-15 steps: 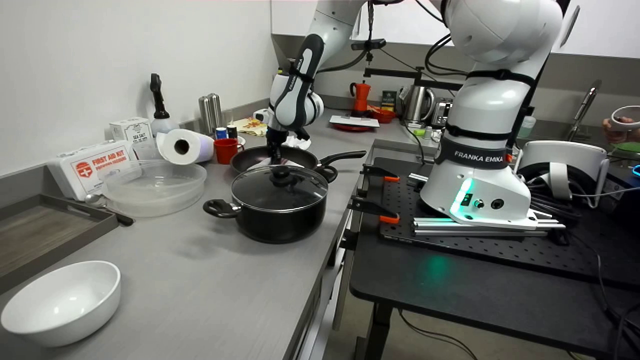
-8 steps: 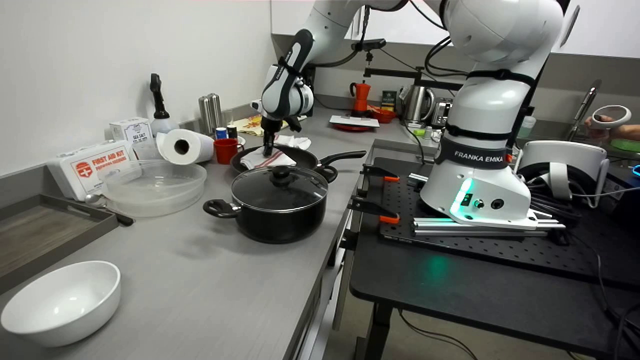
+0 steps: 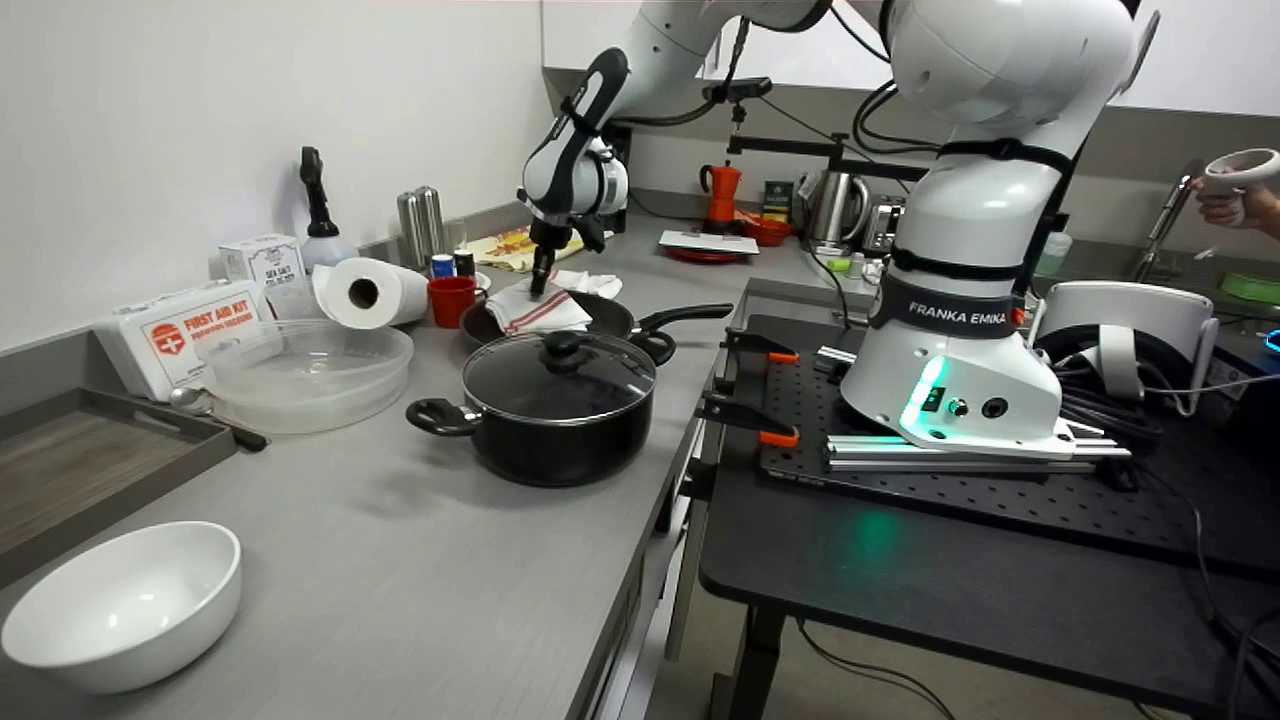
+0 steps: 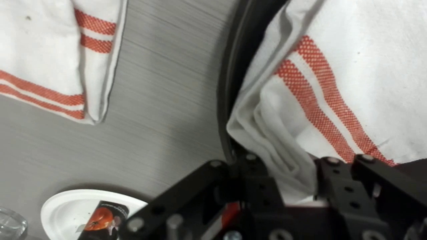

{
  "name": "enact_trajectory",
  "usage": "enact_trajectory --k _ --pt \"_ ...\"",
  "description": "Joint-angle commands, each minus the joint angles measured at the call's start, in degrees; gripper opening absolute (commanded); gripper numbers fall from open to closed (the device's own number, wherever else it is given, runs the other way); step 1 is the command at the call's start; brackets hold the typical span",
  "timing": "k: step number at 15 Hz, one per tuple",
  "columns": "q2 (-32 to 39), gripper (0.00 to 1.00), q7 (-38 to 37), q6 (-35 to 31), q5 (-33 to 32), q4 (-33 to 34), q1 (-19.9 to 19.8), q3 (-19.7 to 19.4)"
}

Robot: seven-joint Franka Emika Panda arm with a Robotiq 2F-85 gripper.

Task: Use one white and red towel to wipe the black pan.

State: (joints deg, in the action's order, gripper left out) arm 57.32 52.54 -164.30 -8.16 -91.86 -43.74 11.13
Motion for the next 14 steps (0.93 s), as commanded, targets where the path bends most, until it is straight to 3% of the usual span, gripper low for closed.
enact_trajectory --k 1,4,6,10,14 --pt "-2.31 0.03 6.26 3.93 4.09 -1.59 -7.80 7.00" --pt "-4.93 0.03 13.01 11.05 6.72 -3.96 -13.79 11.88" --pt "-6.88 0.03 18.16 19.74 9.75 -4.23 -16.66 13.72" --pt "-10.82 0.03 18.39 34.86 16.11 -0.71 -14.80 8.72" --pt "-12.53 0.03 13.39 36.99 20.50 2.58 -11.22 1.97"
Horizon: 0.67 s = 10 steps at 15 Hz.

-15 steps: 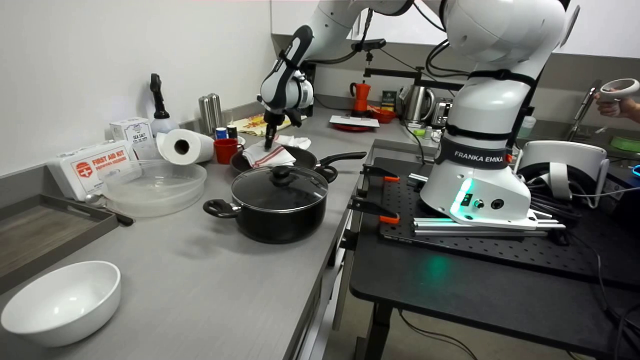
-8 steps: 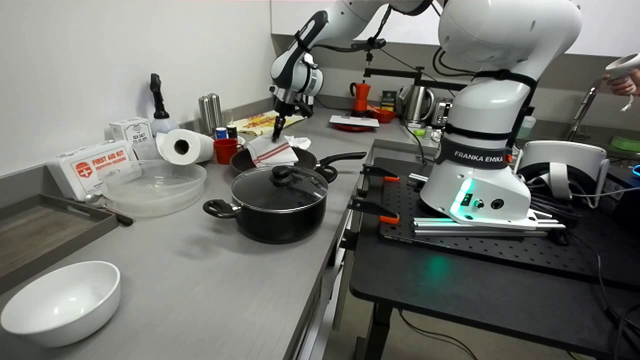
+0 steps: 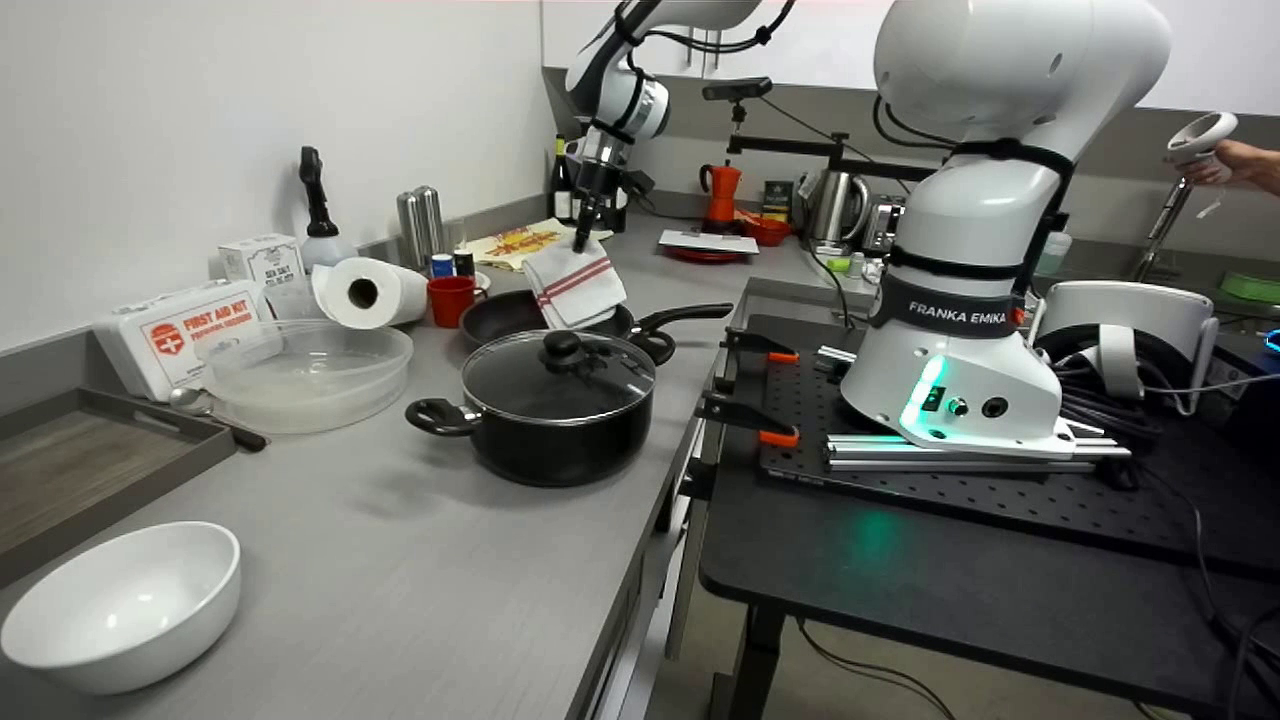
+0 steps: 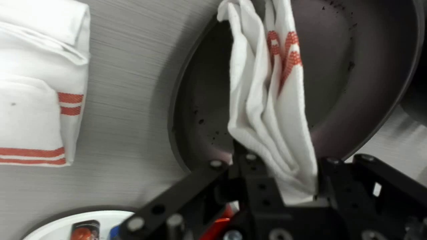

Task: Use one white and red towel to wipe the black pan.

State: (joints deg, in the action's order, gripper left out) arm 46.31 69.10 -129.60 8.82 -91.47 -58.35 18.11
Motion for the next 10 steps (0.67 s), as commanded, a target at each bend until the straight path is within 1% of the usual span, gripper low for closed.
enact_trajectory --k 1,6,10 --pt "-1.49 0.03 -4.03 2.53 4.06 3.06 4.09 -6.48" --pt "-0.22 0.03 -8.97 2.01 5.07 6.36 6.27 -12.60" --pt "1.20 0.03 -11.62 3.50 5.29 9.13 5.27 -15.26"
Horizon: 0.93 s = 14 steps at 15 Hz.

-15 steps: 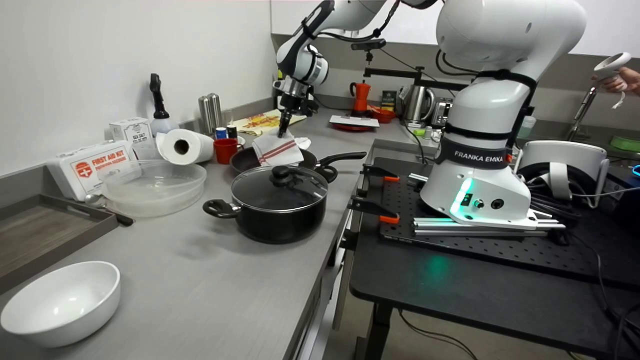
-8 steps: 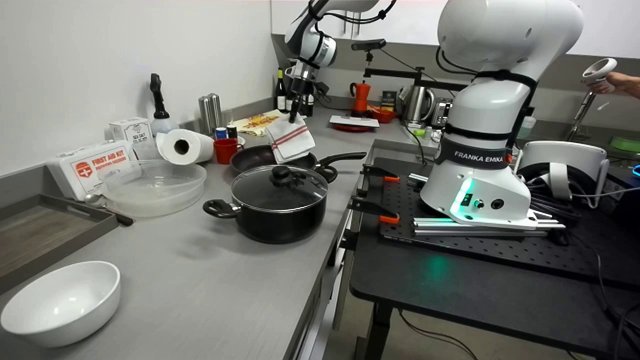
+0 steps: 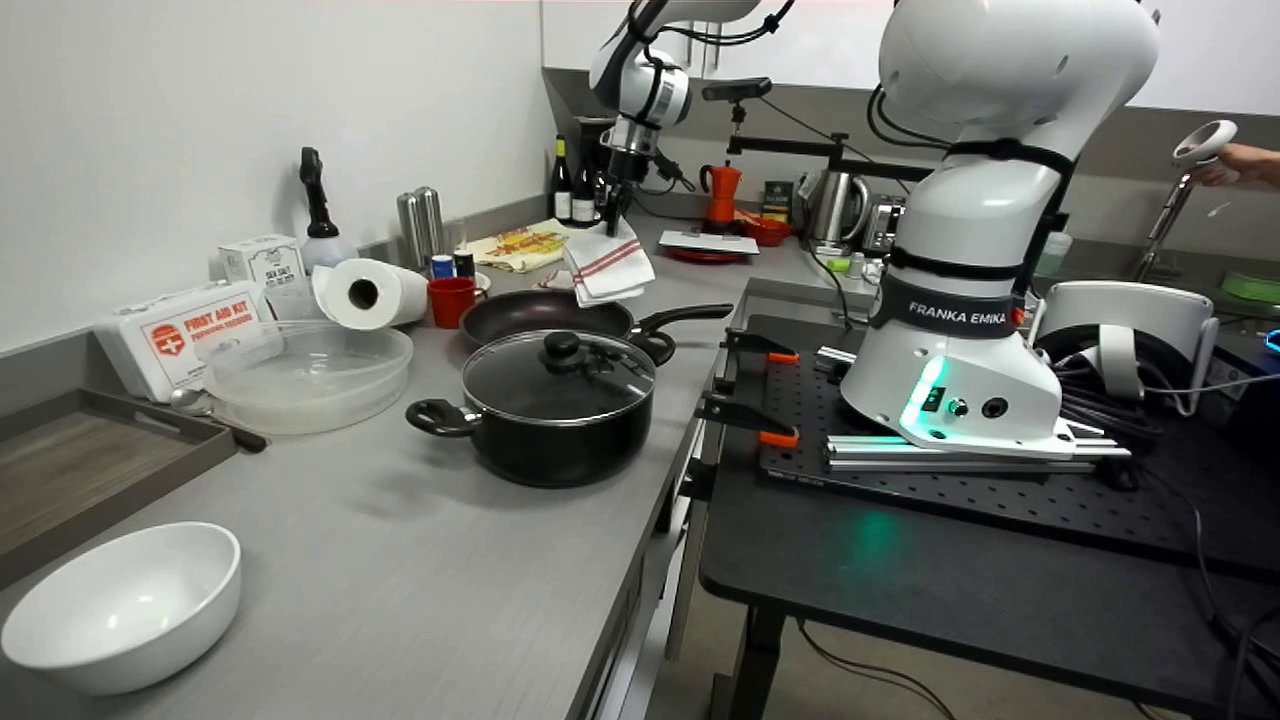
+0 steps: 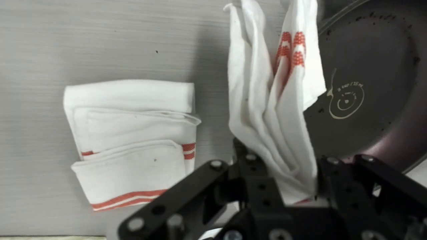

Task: Use one white and red towel to wipe the black pan.

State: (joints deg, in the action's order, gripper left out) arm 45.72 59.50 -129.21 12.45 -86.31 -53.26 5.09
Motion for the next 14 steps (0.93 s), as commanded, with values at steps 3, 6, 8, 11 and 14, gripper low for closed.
enact_trajectory --k 3,6,8,11,14 --pt "3.35 0.03 -3.35 4.87 2.05 6.67 -1.15 -3.49" --pt "5.01 0.03 -4.77 6.51 1.94 9.42 -2.39 -4.46" --pt "6.20 0.03 -5.85 7.47 1.74 11.28 -3.33 -4.89" --pt "8.11 0.03 -7.33 8.96 1.45 14.21 -4.47 -5.20" --pt "9.94 0.03 -8.75 9.85 1.11 16.59 -5.12 -5.19"
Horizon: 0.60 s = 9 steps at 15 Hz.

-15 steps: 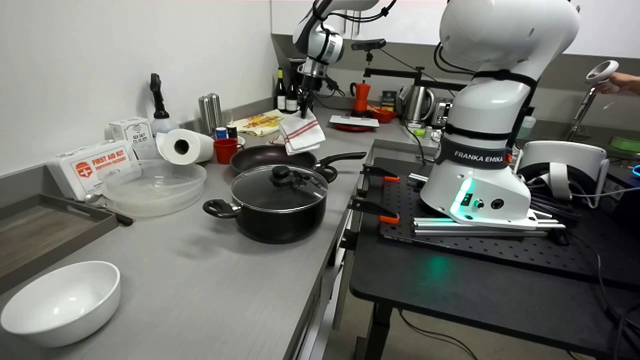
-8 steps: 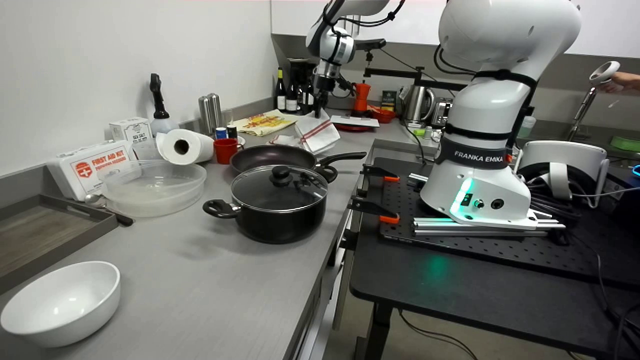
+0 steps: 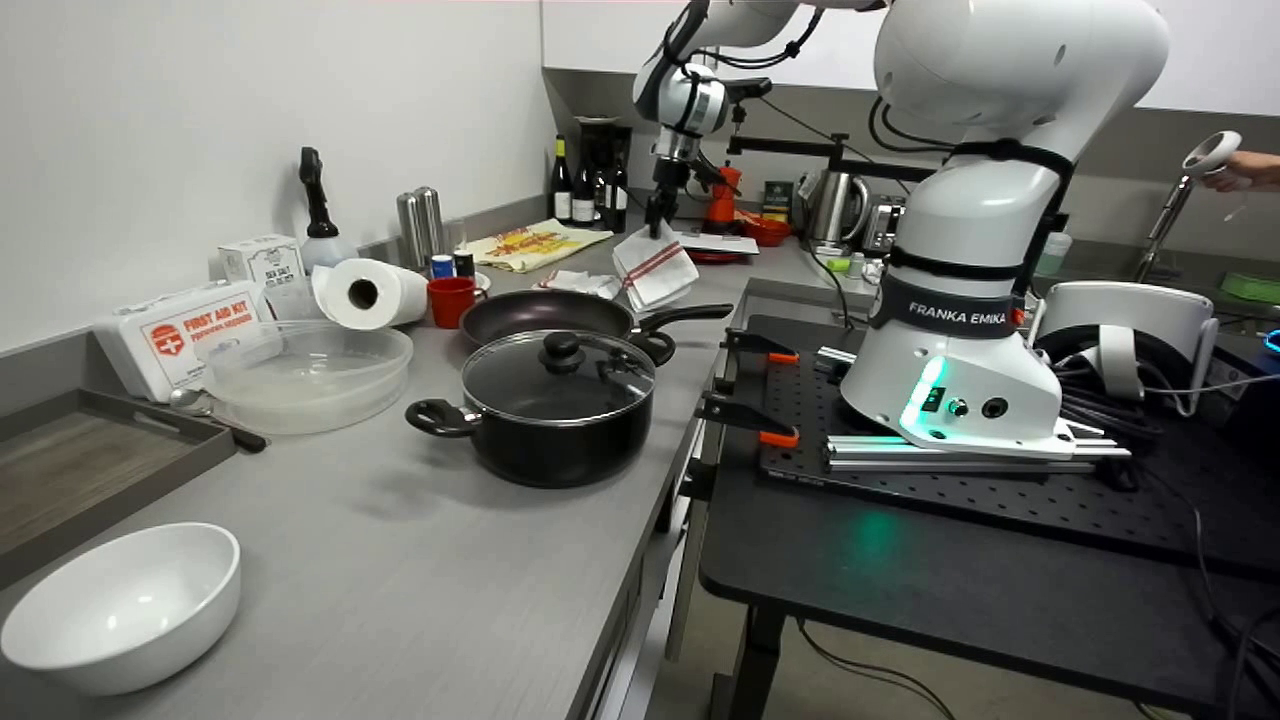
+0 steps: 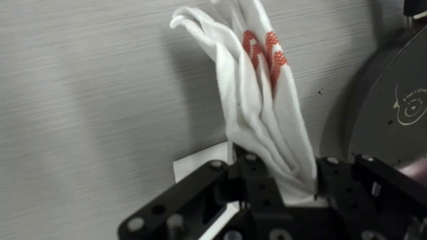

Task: Use one white and red towel to wipe the black pan.

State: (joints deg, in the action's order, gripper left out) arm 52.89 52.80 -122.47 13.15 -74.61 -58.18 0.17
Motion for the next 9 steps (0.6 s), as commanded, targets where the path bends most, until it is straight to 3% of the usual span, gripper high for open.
enact_trajectory --k 1,9 --pt "3.49 0.03 -2.43 3.43 0.26 5.73 -0.26 -0.20" --pt "9.33 0.03 -5.58 6.63 -0.94 12.25 0.92 -0.17"
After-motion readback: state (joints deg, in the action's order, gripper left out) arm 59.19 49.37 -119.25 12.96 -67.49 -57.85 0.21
